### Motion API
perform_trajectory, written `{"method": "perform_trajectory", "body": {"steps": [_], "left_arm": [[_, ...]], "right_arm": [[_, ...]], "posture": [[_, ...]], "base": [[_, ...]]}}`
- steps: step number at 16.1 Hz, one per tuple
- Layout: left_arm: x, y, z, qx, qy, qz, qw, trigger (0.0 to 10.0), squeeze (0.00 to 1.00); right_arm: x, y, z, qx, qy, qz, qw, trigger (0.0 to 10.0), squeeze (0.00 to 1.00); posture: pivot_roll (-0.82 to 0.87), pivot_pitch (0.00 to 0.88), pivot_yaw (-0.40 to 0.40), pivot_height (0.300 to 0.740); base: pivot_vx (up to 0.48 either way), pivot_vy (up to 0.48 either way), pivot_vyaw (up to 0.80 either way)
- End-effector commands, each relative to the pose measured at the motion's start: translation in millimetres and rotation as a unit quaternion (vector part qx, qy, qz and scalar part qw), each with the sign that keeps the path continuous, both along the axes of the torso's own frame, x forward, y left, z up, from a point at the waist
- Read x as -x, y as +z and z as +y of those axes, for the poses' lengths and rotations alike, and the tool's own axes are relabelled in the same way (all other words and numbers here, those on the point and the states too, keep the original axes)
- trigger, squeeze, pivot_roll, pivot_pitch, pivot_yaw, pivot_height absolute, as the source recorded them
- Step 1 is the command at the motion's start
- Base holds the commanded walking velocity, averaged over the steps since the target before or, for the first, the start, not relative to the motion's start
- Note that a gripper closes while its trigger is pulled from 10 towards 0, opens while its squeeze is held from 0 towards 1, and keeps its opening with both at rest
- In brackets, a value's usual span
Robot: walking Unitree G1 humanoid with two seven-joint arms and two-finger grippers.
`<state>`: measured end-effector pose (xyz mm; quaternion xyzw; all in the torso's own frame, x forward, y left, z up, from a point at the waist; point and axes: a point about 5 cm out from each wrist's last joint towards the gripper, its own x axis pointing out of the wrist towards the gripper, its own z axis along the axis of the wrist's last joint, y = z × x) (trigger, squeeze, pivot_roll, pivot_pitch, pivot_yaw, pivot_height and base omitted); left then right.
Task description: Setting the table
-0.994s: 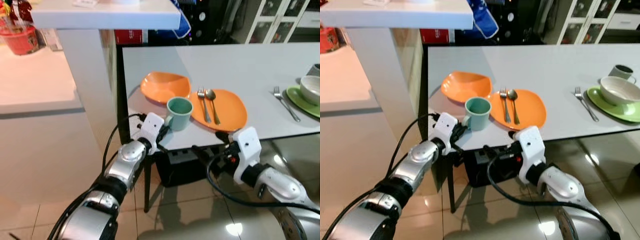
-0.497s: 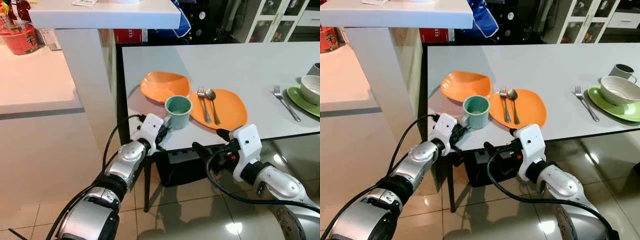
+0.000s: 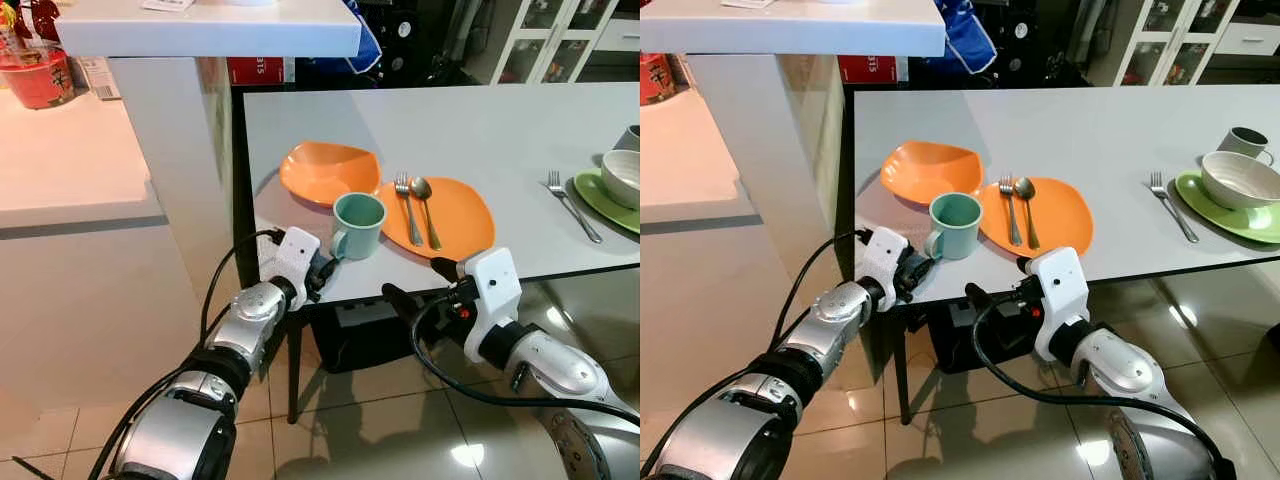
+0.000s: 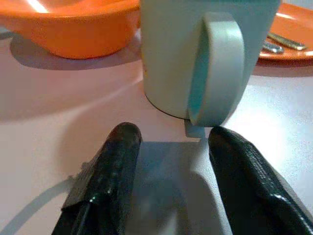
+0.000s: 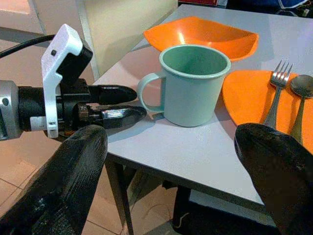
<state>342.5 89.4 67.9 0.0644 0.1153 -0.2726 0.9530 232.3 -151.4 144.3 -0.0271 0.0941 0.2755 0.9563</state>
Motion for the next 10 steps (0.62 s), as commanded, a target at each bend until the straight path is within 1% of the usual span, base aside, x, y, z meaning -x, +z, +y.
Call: {"method": "perform_trajectory", "body": {"steps": [1, 2, 3, 4, 5, 6, 8, 9, 10], "left_arm": [[-3.0, 7.0, 1.0, 0.008, -0.001, -0.015, 1.0, 10.0, 1.0], [0.5, 6.4, 9.2, 0.022, -0.001, -0.018, 1.0, 10.0, 1.0], [1.8, 6.3, 12.0, 0.026, -0.002, -0.02, 0.999, 10.0, 1.0], [7.3, 7.7, 20.3, 0.041, -0.004, -0.03, 0.999, 10.0, 0.34], [13.4, 11.8, 29.2, 0.058, -0.004, -0.045, 0.997, 10.0, 0.0], [15.2, 13.5, 31.9, 0.063, -0.003, -0.05, 0.997, 10.0, 0.0], [32.6, 32.2, 42.3, 0.08, -0.012, -0.096, 0.992, 10.0, 0.0], [36.4, 39.8, 44.8, 0.084, -0.009, -0.115, 0.99, 10.0, 0.0], [44.9, 65.6, 51.5, 0.114, 0.012, -0.159, 0.981, 10.0, 0.0]], "right_arm": [[-1.8, 5.6, 1.0, -0.003, 0.003, -0.01, 1.0, 10.0, 0.0], [-2.9, 7.1, 1.7, -0.009, 0.002, -0.016, 1.0, 10.0, 0.0], [-3.1, 7.5, 2.2, -0.011, 0.003, -0.017, 1.0, 10.0, 0.0], [-3.3, 8.6, 2.7, -0.021, 0.001, -0.019, 1.0, 10.0, 0.0], [-4.5, 9.4, 3.9, -0.033, 0.003, -0.02, 0.999, 10.0, 0.0], [-5.1, 9.6, 4.4, -0.035, 0.004, -0.021, 0.999, 10.0, 0.0], [-7.3, 11.0, 8.5, -0.048, 0.014, -0.026, 0.998, 10.0, 0.0], [-7.6, 11.8, 9.6, -0.05, 0.015, -0.03, 0.998, 10.0, 0.0], [-11.4, 15.0, 7.1, -0.05, -0.015, -0.05, 0.997, 10.0, 0.0]], "posture": [[-0.09, 0.0, -0.017, 0.74], [-0.09, 0.0, -0.015, 0.74], [-0.08, 0.0, -0.014, 0.74], [-0.08, 0.0, -0.015, 0.74], [-0.06, 0.0, -0.02, 0.74], [-0.06, 0.0, -0.021, 0.74], [-0.04, 0.0, -0.021, 0.74], [-0.04, 0.0, -0.021, 0.74], [-0.04, 0.0, -0.02, 0.74]], "base": [[0.0, 0.0, 0.0], [0.0, 0.0, 0.0], [0.0, 0.0, 0.0], [0.0, 0.0, 0.0], [0.0, 0.0, 0.0], [0.0, 0.0, 0.0], [0.0, 0.0, 0.0], [0.0, 0.0, 0.0], [0.0, 0.0, 0.0]]}}
